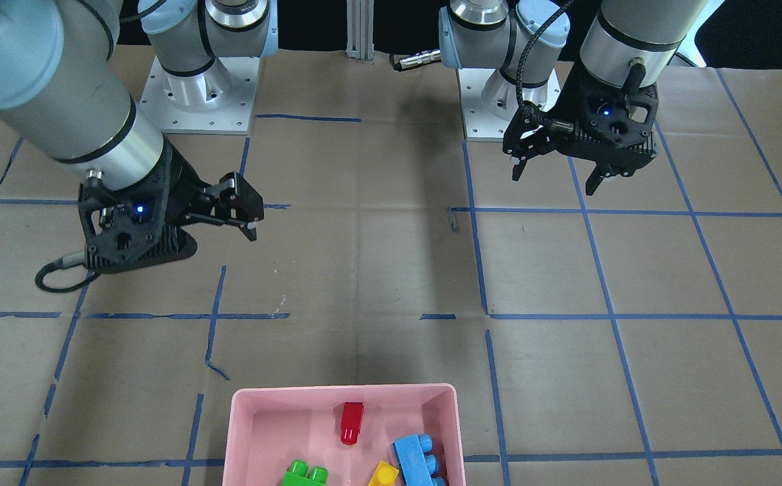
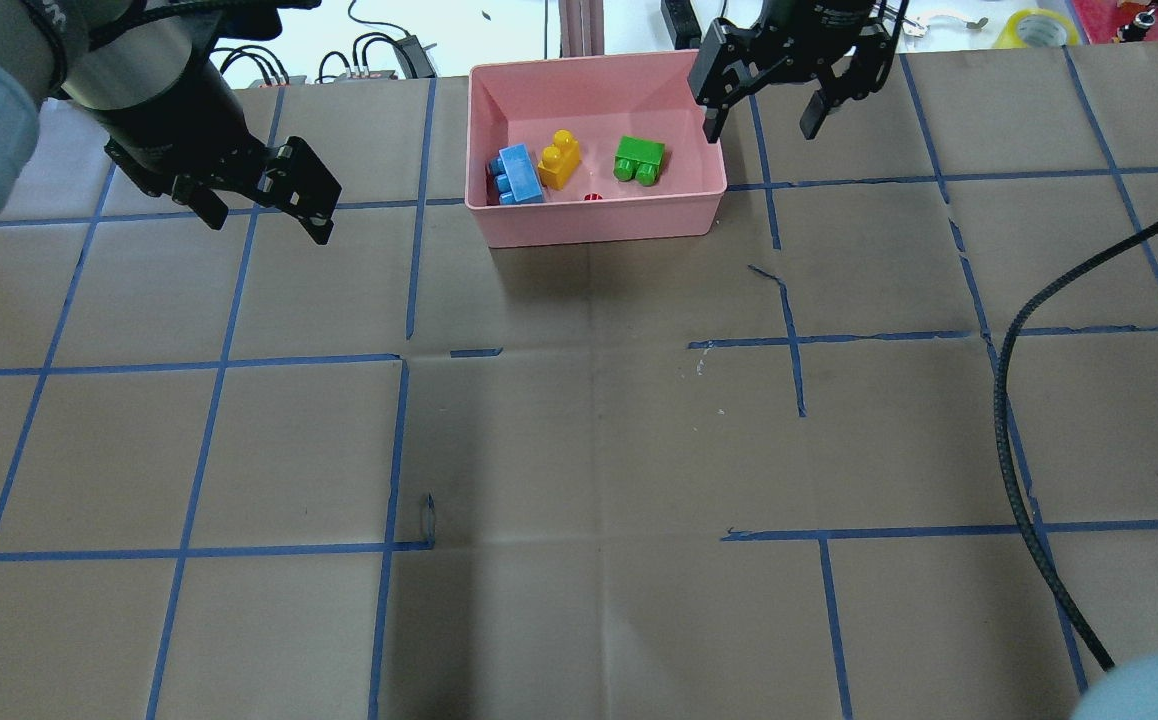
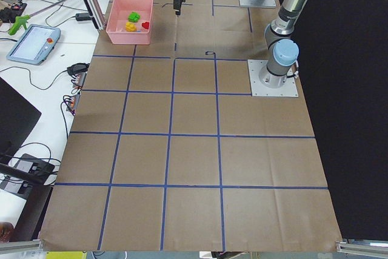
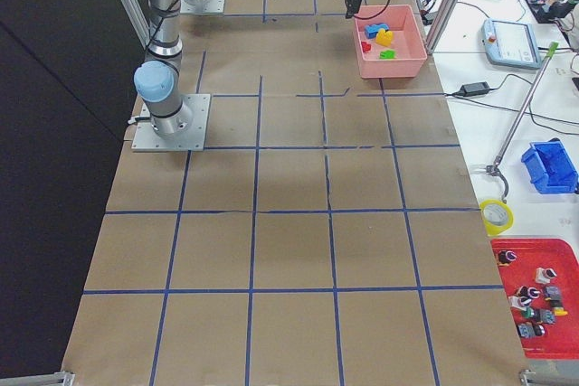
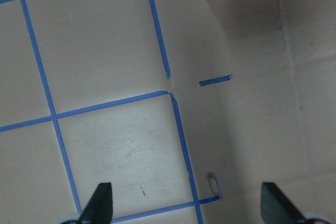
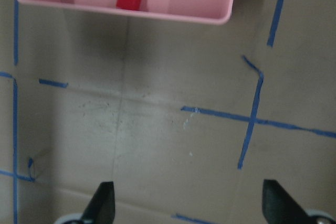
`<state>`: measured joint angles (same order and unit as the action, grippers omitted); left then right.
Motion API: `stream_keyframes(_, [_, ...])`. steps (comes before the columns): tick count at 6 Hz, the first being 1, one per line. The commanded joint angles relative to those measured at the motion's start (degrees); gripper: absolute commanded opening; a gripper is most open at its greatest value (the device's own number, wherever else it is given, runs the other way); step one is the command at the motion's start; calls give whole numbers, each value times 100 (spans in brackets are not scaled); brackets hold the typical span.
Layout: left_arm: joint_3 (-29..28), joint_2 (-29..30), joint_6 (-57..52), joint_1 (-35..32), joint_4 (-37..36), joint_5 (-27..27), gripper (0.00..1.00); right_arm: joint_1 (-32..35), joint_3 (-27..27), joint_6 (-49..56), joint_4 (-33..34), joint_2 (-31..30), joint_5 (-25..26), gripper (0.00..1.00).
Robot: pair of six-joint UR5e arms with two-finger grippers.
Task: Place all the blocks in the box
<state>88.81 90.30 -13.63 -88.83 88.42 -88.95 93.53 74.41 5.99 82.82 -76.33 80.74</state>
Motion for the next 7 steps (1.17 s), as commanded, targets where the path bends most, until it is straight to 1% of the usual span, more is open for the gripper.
stream_keyframes(1, [4,6,0,6,0,0,99,-1,1638,16,213,-1351,109,100])
stream_keyframes(2, [4,6,0,6,0,0,99,7,2108,16,782,-1767,109,100])
stream_keyframes(3, [-4,6,0,-2,0,0,99,-1,2278,7,1241,-1858,118,100])
stream_keyframes(5, [-4,6,0,-2,0,0,99,-1,2333,-45,1228,-1859,1211,100])
stream_keyframes(6, [-4,6,0,-2,0,9,99,-1,2342,-28,1245,-1859,1190,100])
stream_keyframes(7, [4,-3,0,-2,0,9,99,-1,2437,16,1089,-1876,1216,100])
